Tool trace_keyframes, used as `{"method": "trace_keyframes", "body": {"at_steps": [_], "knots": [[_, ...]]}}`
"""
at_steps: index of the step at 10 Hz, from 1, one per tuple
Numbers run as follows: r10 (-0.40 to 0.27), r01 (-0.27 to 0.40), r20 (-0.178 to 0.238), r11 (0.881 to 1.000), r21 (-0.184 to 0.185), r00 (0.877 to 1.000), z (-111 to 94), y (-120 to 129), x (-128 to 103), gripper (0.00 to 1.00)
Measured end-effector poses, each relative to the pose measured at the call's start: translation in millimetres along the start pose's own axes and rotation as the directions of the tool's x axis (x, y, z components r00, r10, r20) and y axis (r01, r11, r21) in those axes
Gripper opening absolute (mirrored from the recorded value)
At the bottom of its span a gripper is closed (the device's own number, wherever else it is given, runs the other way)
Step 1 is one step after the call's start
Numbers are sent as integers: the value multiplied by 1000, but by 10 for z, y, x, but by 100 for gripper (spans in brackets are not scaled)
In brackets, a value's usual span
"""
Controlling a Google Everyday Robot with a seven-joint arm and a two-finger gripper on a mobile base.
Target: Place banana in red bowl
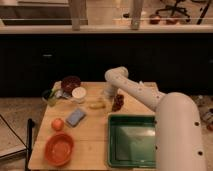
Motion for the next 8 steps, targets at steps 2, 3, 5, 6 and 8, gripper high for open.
{"method": "trace_keyframes", "body": {"at_steps": [2,3,5,6,8], "knots": [[-16,15,-8,999,-33,1000,13,-44,-247,80],[-21,20,-11,999,-42,1000,-4,-52,-296,80],[-12,11,-24,998,-57,1000,-30,-30,-245,80],[-2,0,-29,998,-59,1000,-34,-20,-202,80],[31,-34,-45,998,-55,999,-11,41,-95,80]]}}
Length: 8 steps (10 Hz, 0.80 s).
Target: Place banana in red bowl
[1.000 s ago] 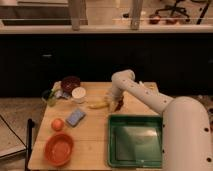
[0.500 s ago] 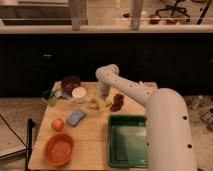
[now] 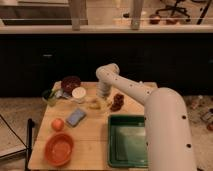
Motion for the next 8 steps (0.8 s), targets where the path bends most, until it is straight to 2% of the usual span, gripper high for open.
{"method": "trace_keyframes", "body": {"at_steps": [2,5,6,8], "knots": [[18,-18,-3,1000,16,1000,19,14,65,79],[29,-29,-19,998,48,999,30,20,115,52],[30,-29,-17,998,47,999,35,15,103,40],[30,-30,-13,999,45,999,39,9,98,24]]}}
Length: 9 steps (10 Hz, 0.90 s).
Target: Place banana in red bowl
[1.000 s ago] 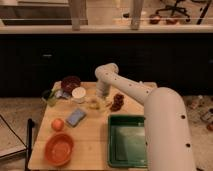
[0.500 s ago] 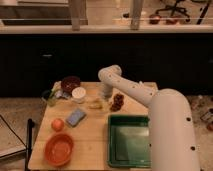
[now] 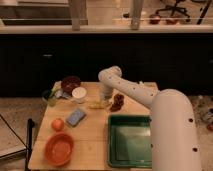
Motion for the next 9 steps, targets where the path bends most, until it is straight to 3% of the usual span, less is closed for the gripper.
{"method": "trace_keyframes", "body": {"at_steps": [1,3,6,9], "knots": [[2,-2,2,1000,-4,1000,-4,4,20,10],[-2,2,4,1000,-5,1000,-12,1,12,0],[-13,13,-2,1000,10,1000,-145,11,13,0],[-33,33,-11,998,59,999,-403,20,-20,0]]}}
